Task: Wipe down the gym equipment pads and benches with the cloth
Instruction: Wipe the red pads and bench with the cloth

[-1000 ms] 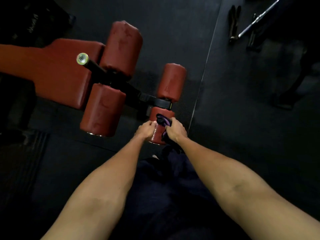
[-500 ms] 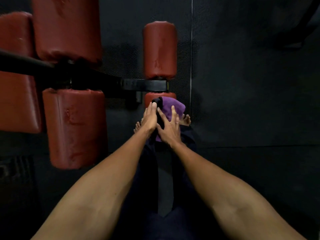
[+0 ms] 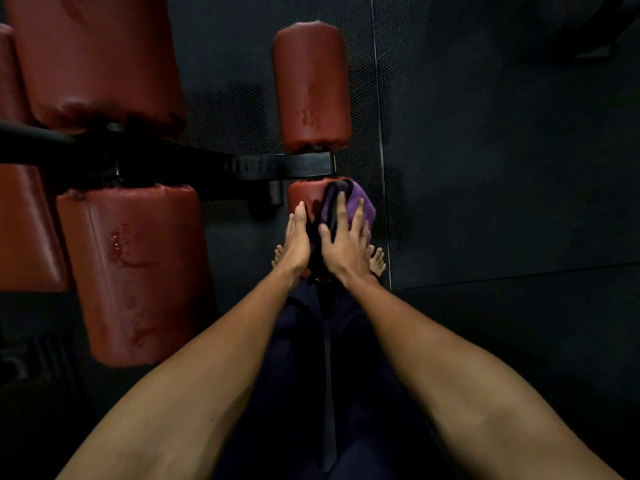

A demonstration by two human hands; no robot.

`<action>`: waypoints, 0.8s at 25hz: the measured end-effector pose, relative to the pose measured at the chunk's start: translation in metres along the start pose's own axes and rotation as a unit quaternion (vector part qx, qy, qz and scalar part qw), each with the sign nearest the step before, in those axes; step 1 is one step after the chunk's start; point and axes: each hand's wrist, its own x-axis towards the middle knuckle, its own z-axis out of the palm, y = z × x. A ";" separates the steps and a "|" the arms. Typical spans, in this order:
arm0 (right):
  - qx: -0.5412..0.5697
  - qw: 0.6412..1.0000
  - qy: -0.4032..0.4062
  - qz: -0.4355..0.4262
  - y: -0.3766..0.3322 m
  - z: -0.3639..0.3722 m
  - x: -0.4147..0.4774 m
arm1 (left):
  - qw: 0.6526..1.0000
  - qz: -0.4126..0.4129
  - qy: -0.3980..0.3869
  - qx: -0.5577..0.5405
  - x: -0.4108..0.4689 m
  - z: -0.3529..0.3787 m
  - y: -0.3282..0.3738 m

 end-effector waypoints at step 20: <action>-0.102 0.980 0.056 -0.159 0.038 0.052 -0.022 | 0.981 -0.108 0.095 -0.127 0.096 0.022 -0.100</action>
